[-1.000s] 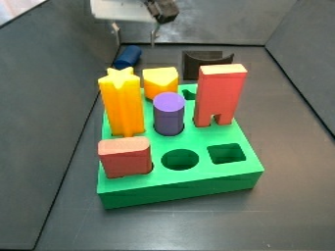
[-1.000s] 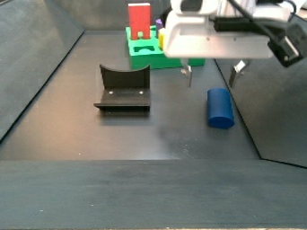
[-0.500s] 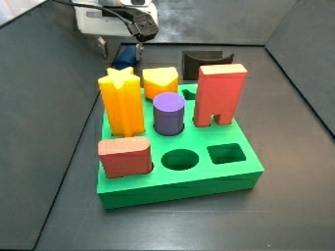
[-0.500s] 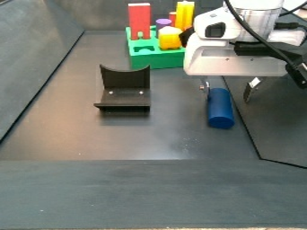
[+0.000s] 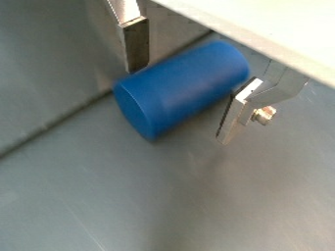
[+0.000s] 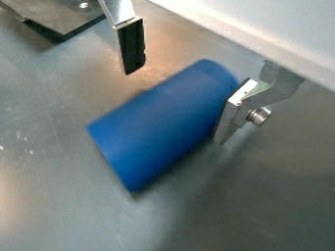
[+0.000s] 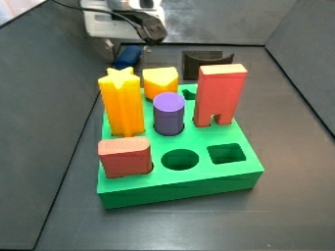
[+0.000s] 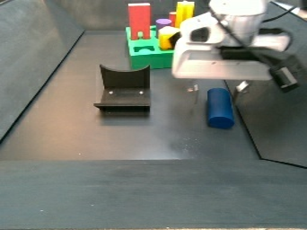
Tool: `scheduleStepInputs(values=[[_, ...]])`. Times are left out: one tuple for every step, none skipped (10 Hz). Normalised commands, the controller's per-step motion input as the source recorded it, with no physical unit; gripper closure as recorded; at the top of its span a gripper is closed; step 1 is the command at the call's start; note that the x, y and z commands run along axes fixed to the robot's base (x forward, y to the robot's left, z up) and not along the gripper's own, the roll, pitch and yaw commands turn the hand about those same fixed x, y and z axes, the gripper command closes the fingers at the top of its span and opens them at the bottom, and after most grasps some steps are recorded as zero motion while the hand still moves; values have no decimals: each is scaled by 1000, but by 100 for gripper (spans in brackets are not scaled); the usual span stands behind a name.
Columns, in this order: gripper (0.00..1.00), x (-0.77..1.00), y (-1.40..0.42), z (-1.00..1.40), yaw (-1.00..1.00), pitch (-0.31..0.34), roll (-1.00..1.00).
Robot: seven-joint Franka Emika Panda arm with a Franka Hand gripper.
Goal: Pick up the oval object. Move up. Place the oval object on the fixture. Regrasp the oval object. Move to above the board. Insert the oval object.
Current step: Pick up the oval object.
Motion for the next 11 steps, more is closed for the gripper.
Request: scheduleStepInputs(values=[[0, 377, 0, -1000, -94, -11, 0], [0, 0, 0, -1000, -9, -63, 0], [0, -189, 29, -414, 0, -286, -86], [0, 0, 0, 0, 0, -9, 0], [0, 0, 0, 0, 0, 0, 1], [100, 0, 0, 0, 0, 0, 0], [100, 0, 0, 0, 0, 0, 0], [100, 0, 0, 0, 0, 0, 0], [100, 0, 0, 0, 0, 0, 0], [100, 0, 0, 0, 0, 0, 0], [100, 0, 0, 0, 0, 0, 0]])
